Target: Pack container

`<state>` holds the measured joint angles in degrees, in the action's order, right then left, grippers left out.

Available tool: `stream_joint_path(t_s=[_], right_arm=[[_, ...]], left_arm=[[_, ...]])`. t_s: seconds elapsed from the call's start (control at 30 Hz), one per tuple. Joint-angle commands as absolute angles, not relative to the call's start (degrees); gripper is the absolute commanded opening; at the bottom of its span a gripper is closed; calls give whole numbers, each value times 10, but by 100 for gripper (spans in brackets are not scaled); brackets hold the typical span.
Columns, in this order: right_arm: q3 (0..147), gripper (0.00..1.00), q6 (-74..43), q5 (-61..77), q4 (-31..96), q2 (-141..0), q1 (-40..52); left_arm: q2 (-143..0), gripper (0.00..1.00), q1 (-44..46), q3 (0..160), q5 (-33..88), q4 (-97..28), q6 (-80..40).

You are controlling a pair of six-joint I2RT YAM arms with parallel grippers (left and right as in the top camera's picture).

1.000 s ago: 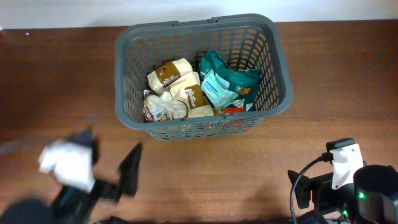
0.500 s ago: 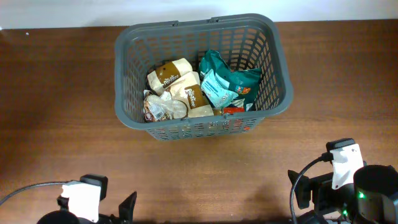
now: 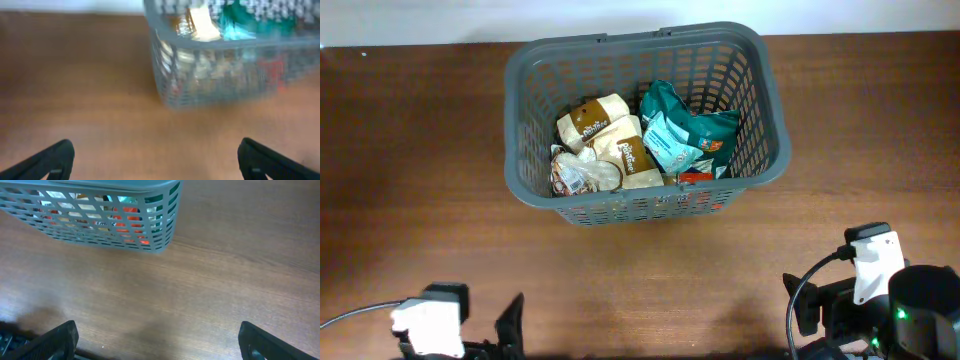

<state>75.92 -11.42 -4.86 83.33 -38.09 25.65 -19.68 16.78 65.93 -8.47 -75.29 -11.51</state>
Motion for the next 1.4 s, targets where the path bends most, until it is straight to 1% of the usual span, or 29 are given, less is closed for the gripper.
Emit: stream_joint_path(t_s=[0.0,0.13,0.2,0.33,0.4,0.57,0.77,1.0,1.37], right_arm=[[758,99,-115,-48,832,-380,258],[758,99,-115,-48,832,-380,258],[758,99,-115,-48,832,-380,258],[758,99,-115,-48,832,-380,258],[758,99,-115,-48,832,-380,258],[758,99,-115,-48,832,-380,258],[758,99,-115,-48,832,-380,258],[758,99,-115,-47,832,-380,258],[758,99,-115,-48,832,-380,258]], left_arm=[[-149,99,121,617,-80,-708,-41],[-89,99,79,523,1,-612,95],[-68,99,67,474,19,-574,127],[-39,99,58,365,40,-489,130],[-29,99,58,304,76,-441,130],[-27,99,58,208,125,-349,129],[-26,99,58,123,157,-254,129],[-14,99,58,70,164,-239,127],[-3,99,58,70,168,-238,128]])
